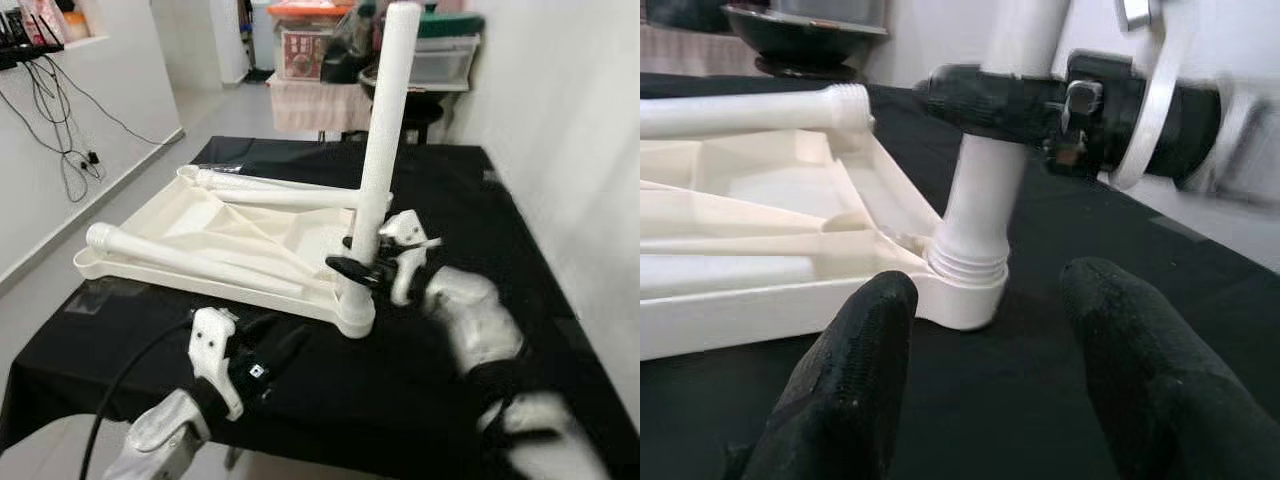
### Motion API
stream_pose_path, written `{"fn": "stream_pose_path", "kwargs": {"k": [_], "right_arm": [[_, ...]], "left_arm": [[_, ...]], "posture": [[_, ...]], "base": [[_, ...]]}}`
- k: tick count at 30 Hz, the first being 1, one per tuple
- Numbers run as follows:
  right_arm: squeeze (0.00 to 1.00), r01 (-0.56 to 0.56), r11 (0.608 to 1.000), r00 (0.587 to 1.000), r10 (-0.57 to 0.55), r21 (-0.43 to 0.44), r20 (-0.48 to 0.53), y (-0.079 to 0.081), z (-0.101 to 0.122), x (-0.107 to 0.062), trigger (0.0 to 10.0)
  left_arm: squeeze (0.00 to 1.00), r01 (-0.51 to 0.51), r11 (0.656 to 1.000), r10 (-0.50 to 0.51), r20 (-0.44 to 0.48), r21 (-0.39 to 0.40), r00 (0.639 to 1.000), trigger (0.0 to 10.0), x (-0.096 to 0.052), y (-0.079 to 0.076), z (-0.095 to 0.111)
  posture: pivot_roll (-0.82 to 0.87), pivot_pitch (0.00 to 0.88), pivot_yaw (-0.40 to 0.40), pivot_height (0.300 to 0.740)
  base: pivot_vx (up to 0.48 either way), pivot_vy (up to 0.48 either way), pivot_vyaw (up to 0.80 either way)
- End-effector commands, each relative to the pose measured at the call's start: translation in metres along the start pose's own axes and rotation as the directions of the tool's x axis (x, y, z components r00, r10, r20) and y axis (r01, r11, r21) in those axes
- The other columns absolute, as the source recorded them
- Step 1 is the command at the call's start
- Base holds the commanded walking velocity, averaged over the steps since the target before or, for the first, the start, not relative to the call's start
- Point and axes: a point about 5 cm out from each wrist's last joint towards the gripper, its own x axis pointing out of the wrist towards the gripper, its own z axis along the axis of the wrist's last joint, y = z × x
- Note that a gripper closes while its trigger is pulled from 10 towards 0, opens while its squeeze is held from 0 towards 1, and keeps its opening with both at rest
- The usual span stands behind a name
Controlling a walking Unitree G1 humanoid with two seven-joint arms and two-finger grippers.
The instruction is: Building children table
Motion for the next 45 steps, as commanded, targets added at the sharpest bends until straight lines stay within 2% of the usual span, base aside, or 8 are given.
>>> {"fn": "stream_pose_path", "kwargs": {"k": [1,11,12,13,22,23,35,45], "right_arm": [[0.00,0.102,0.994,0.985,-0.095,0.038,-0.144,0.006,-0.027,-0.013,0.0],[0.00,0.158,0.986,0.978,-0.164,-0.053,-0.133,0.007,-0.018,-0.002,1.7],[0.00,0.154,0.987,0.981,-0.157,-0.038,-0.117,0.010,-0.013,-0.003,10.0],[1.00,0.105,0.994,0.990,-0.105,-0.008,-0.094,0.013,-0.009,-0.003,10.0],[1.00,-0.442,0.895,0.896,0.444,-0.059,0.021,0.012,0.019,0.000,10.0],[0.00,-0.553,0.827,0.832,0.555,-0.104,-0.011,0.008,0.022,-0.001,10.0],[0.00,-0.753,0.651,0.658,0.750,-0.093,-0.073,-0.001,0.037,0.014,0.0],[0.00,-0.729,0.679,0.685,0.723,-0.087,-0.093,-0.019,0.026,0.007,0.0]], "left_arm": [[0.00,-0.006,1.000,0.006,-0.015,0.005,1.000,10.0,-0.002,0.003,0.000],[0.00,0.002,1.000,-0.002,-0.021,0.007,1.000,10.0,0.002,0.004,-0.002],[0.00,-0.005,1.000,0.005,-0.017,0.006,1.000,10.0,0.002,0.005,-0.002],[0.00,-0.009,1.000,0.009,-0.014,0.006,1.000,10.0,0.003,0.005,-0.002],[0.00,-0.004,1.000,0.004,-0.012,0.002,1.000,10.0,0.005,0.005,-0.004],[0.00,-0.003,1.000,0.003,-0.011,0.002,1.000,10.0,0.006,0.005,-0.004],[0.00,-0.011,1.000,0.011,-0.014,0.010,1.000,10.0,0.006,0.005,-0.005],[0.00,-0.009,1.000,0.009,-0.012,0.007,1.000,10.0,0.005,0.003,-0.004]], "posture": [[0.01,0.032,0.003,0.740],[0.02,0.006,-0.003,0.740],[0.02,0.003,-0.004,0.740],[0.02,0.000,-0.008,0.740],[0.01,0.000,-0.011,0.740],[0.01,0.000,-0.012,0.740],[0.03,0.000,-0.011,0.740],[0.02,0.002,-0.006,0.740]], "base": [[0.000,0.000,0.00],[0.000,0.000,0.00],[0.000,0.000,0.00],[0.000,0.000,0.00],[0.000,0.000,0.00],[0.000,0.000,0.00],[0.000,0.000,0.00],[0.000,0.000,0.00]]}}
